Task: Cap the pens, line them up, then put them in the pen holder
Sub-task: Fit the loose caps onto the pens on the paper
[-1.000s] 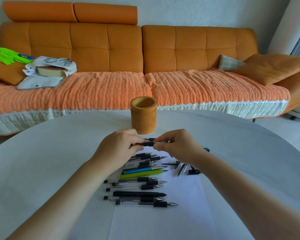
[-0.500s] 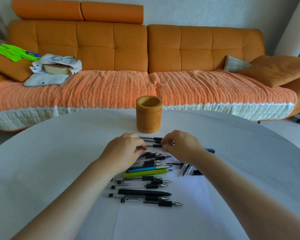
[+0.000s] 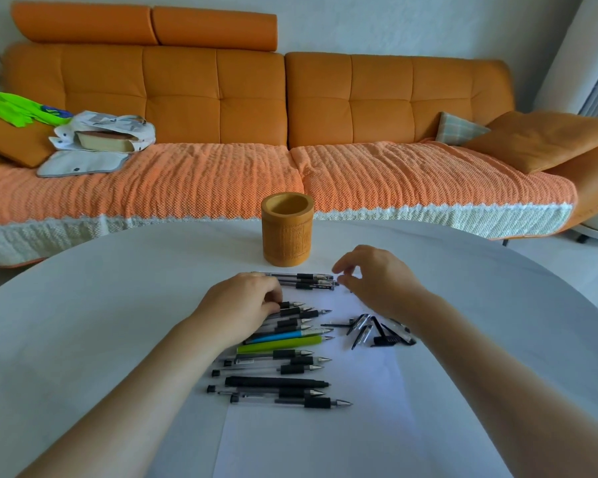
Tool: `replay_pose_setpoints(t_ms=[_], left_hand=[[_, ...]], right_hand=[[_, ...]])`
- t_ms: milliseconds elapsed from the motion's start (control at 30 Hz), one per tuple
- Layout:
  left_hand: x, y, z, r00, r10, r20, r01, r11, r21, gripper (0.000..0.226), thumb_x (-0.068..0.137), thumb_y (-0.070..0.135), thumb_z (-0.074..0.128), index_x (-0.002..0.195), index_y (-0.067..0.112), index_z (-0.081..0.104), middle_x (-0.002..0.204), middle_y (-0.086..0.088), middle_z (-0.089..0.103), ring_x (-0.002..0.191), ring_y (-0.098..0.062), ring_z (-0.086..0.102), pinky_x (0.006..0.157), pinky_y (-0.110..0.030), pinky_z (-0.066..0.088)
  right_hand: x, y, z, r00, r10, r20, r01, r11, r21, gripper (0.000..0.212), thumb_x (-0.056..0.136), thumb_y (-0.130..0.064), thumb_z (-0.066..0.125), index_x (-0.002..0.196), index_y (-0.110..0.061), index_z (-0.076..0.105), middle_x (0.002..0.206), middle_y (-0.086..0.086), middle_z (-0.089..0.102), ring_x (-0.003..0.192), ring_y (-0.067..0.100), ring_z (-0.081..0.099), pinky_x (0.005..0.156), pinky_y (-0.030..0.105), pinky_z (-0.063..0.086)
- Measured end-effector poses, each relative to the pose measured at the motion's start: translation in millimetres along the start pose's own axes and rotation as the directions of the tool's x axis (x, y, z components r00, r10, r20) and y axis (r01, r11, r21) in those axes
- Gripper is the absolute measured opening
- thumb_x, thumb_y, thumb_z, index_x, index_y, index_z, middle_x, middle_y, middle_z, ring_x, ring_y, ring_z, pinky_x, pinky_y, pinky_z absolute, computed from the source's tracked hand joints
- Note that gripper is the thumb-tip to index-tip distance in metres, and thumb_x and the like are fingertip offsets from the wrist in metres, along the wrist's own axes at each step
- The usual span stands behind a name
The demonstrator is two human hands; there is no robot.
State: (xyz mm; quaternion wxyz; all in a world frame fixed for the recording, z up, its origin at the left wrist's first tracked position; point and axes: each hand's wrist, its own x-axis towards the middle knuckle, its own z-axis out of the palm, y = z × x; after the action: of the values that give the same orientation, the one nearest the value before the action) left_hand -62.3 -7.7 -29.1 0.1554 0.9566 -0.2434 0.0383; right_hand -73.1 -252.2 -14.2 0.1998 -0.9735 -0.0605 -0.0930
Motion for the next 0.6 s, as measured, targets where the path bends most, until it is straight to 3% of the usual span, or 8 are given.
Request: replay_pose_setpoints(t_ms=[133,300,467,600], left_hand=[[-2,4,-1,1.0,0.0,-0.006,0.0,1.0,0.011,0.007,0.092,0.034,0.061,0.095,0.033,0.055,0.099,0.012,0.062,0.093,-0.014,0.059,0.074,-0.033,0.048],[1,12,0,0.996,0.025,-0.08,-0.028,0.999,-0.032,0.012,0.093,0.031,0.06,0.105,0.031,0.06,0.107,0.016,0.06,0.093,-0.009,0.056,0.072,-0.026,0.043],[-2,23,5,0.996,0.067,-0.062,-0.07,0.996,-0.048,0.021,0.097,0.035,0.052,0.116,0.033,0.062,0.114,0.017,0.056,0.099,-0.012,0.06,0.075,-0.031,0.048],[-6,29,6,0.996,0.084,-0.043,-0.086,0.995,-0.048,0.02,0.098,0.036,0.05,0.115,0.036,0.061,0.116,0.017,0.06,0.099,-0.01,0.058,0.08,-0.034,0.051]], right_hand=[[-12,16,-17,0.997,0.072,0.02,-0.072,0.997,-0.011,0.015,0.094,-0.026,0.06,0.1,-0.032,0.072,0.099,-0.014,0.064,0.09,0.009,0.059,0.074,0.026,0.048],[-31,24,-25,0.985,0.126,0.12,-0.117,0.99,-0.073,0.016,0.094,-0.028,0.059,0.101,-0.031,0.073,0.098,-0.014,0.07,0.089,0.012,0.063,0.076,0.032,0.055],[-45,25,-30,0.97,0.123,0.211,-0.107,0.99,-0.088,0.011,0.085,-0.045,0.063,0.088,-0.037,0.07,0.091,-0.018,0.066,0.08,0.004,0.06,0.068,0.024,0.051],[-50,22,-30,0.955,0.156,0.251,-0.117,0.98,-0.163,0.023,0.076,-0.056,0.067,0.083,-0.034,0.069,0.084,-0.015,0.065,0.078,0.004,0.06,0.068,0.026,0.052]])
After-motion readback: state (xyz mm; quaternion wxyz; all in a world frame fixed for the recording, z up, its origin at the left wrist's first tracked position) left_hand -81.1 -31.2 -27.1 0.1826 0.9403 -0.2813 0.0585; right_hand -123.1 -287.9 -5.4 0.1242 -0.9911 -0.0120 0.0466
